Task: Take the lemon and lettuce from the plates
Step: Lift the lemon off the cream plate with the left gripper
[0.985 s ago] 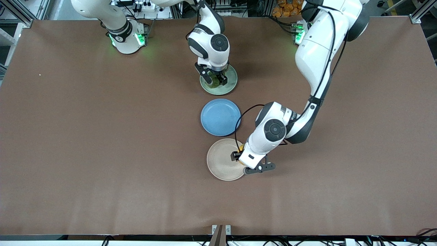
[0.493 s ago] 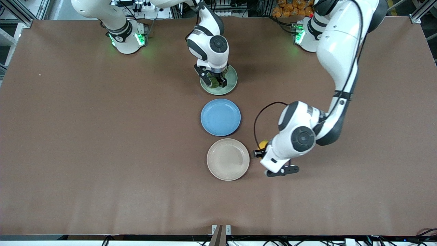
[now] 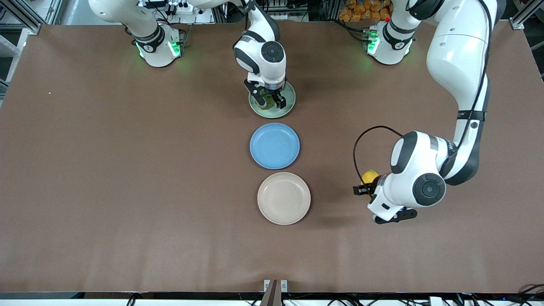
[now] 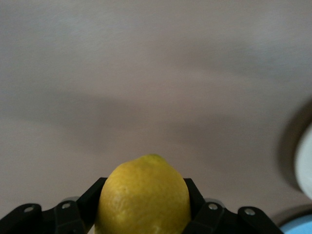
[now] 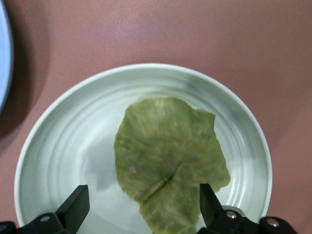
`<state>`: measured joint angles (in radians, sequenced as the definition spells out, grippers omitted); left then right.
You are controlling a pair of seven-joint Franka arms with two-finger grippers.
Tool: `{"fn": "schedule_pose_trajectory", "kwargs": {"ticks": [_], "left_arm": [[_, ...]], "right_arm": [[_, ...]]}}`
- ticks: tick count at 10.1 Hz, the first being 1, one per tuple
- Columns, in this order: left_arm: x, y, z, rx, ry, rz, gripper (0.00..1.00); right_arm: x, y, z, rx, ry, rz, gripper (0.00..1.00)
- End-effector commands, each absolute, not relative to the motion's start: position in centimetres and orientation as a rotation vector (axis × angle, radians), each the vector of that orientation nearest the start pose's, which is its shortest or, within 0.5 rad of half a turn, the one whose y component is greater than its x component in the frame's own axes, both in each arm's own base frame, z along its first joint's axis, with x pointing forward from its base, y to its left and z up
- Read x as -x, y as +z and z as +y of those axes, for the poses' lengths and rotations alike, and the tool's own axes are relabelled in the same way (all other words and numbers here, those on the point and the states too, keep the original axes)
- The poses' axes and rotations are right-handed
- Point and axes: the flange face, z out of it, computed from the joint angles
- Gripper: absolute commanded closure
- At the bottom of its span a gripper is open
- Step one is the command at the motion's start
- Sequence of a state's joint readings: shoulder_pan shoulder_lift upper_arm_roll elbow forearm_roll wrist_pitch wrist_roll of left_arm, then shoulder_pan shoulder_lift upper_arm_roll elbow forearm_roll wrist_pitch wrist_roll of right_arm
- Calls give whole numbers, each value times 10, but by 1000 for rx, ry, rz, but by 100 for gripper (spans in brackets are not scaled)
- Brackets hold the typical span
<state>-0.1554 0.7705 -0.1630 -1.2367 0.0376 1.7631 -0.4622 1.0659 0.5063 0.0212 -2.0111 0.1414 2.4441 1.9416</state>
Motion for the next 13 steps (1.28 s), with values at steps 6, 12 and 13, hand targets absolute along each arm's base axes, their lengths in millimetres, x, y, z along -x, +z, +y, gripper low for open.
{"fn": "schedule_pose_trajectory", "kwargs": {"ticks": [6, 12, 13], "left_arm": [[-686, 230, -123, 3027, 554, -94, 70], [-673, 188, -118, 3042, 509, 9, 69], [-673, 184, -110, 3025, 507, 12, 69]], "right_arm": [[-259, 175, 541, 2812, 129, 1509, 0], [-261, 179, 541, 2804, 80, 1523, 100], [-262, 182, 542, 2801, 81, 1521, 100]]}}
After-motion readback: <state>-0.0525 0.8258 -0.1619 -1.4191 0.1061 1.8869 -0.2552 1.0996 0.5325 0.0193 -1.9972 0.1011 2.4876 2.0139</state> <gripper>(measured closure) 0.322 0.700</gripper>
